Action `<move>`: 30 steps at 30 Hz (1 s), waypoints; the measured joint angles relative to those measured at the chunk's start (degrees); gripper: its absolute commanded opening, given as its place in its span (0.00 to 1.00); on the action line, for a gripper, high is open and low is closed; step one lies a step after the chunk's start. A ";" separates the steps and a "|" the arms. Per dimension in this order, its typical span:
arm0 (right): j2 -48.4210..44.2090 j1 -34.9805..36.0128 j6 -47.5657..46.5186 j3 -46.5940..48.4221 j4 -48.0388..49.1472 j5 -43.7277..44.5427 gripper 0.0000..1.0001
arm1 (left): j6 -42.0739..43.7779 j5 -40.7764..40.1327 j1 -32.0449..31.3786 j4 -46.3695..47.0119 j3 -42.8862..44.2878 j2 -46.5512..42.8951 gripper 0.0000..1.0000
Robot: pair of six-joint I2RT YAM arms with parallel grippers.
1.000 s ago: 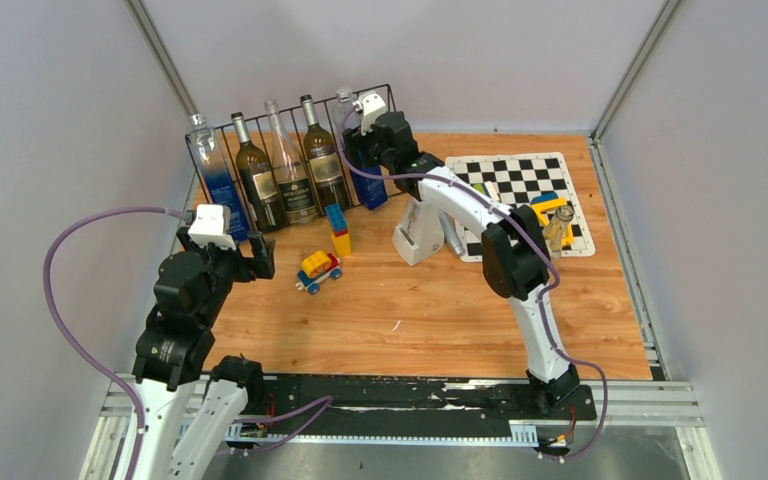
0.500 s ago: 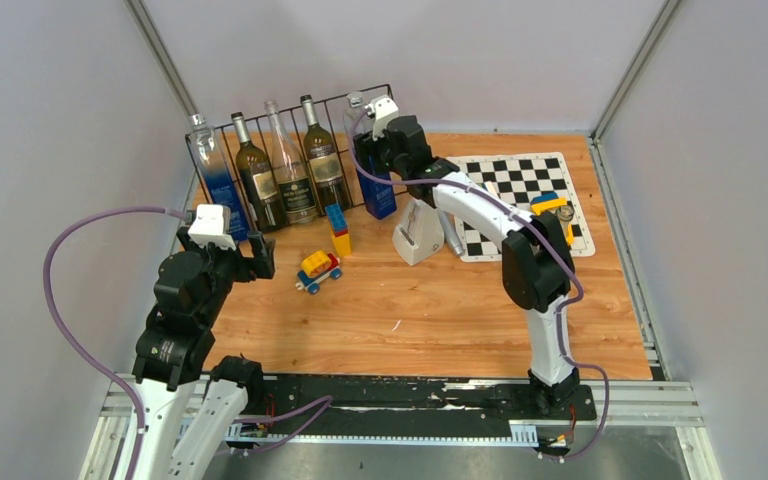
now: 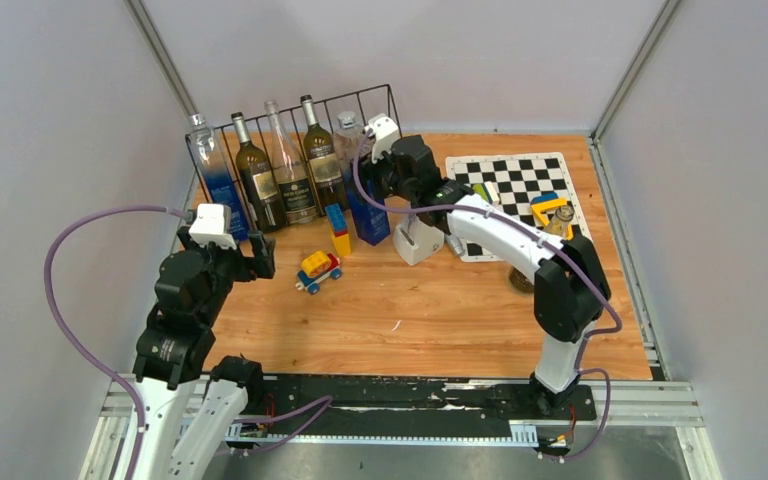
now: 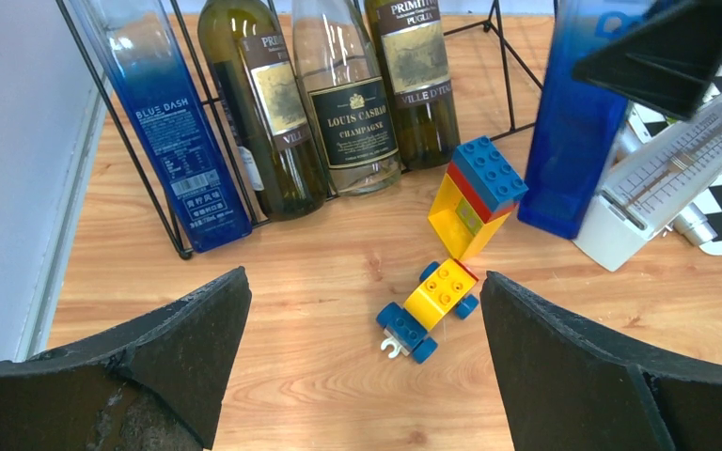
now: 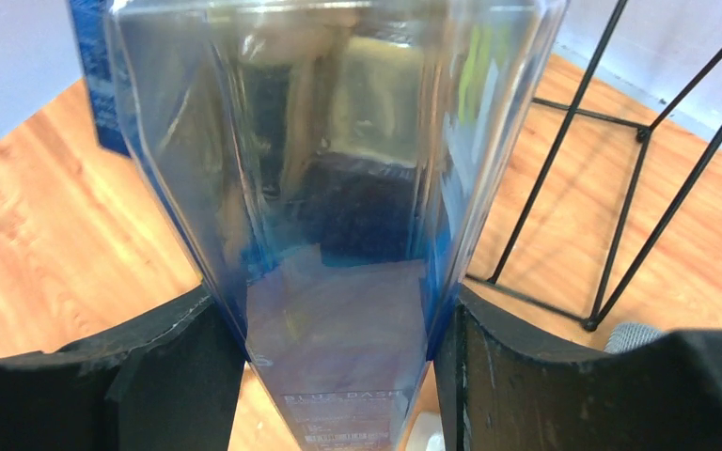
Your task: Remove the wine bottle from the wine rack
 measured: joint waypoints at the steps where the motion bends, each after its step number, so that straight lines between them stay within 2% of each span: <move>1: -1.75 0.57 0.00 -1.90 0.17 -0.07 0.00 | 0.00 0.00 0.00 0.00 0.00 0.09 1.00; 9: -16.74 4.68 0.68 -16.13 1.03 0.52 0.00 | 0.00 0.24 0.00 0.00 0.00 0.70 1.00; 16: -33.27 7.28 2.12 -28.52 -0.11 4.74 0.00 | -0.02 1.97 0.00 -0.04 0.04 2.01 1.00; 24: -52.19 7.37 2.32 -41.27 -2.45 14.60 0.00 | -1.40 17.33 0.00 3.15 3.56 11.08 1.00; 30: -61.20 7.34 3.23 -50.01 -3.98 24.33 0.00 | -3.41 25.83 -1.11 9.40 5.75 18.23 1.00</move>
